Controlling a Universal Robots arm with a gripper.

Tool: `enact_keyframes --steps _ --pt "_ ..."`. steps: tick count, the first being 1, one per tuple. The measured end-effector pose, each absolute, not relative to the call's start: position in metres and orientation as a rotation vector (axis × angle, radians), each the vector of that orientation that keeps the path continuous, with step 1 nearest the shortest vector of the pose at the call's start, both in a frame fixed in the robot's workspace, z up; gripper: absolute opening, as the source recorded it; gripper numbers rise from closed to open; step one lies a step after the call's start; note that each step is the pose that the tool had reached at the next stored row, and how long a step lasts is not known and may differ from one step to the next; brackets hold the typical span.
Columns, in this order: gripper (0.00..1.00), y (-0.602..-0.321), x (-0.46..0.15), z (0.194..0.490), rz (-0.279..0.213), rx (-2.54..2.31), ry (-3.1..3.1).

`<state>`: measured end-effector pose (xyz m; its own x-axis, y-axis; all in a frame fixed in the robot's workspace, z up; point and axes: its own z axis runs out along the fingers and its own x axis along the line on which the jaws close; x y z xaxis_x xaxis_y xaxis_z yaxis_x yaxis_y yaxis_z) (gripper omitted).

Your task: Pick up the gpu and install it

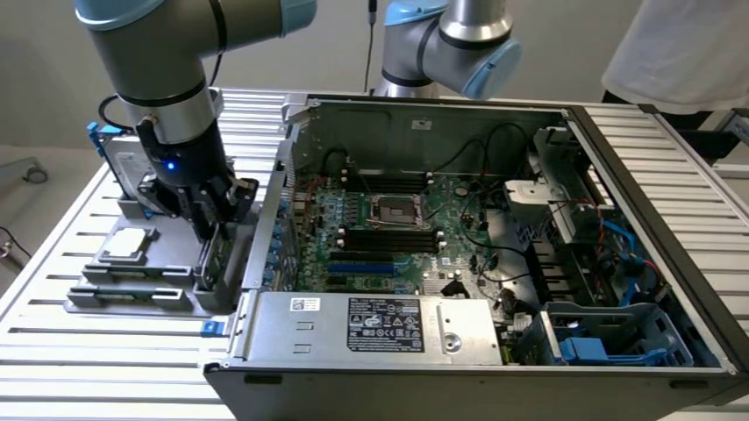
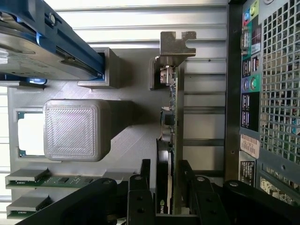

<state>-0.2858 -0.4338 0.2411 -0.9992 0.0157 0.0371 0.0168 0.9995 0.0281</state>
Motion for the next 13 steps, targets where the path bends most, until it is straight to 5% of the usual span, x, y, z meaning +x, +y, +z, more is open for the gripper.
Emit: enact_keyframes --steps 4,7,13 --pt "0.38 -0.4338 -0.2858 0.2415 -0.044 -0.025 -3.105" --pt "0.26 -0.4337 -0.2858 0.2415 -0.044 -0.025 -3.105" --pt "0.26 -0.4337 -0.2858 0.2415 -0.044 -0.025 -3.106"
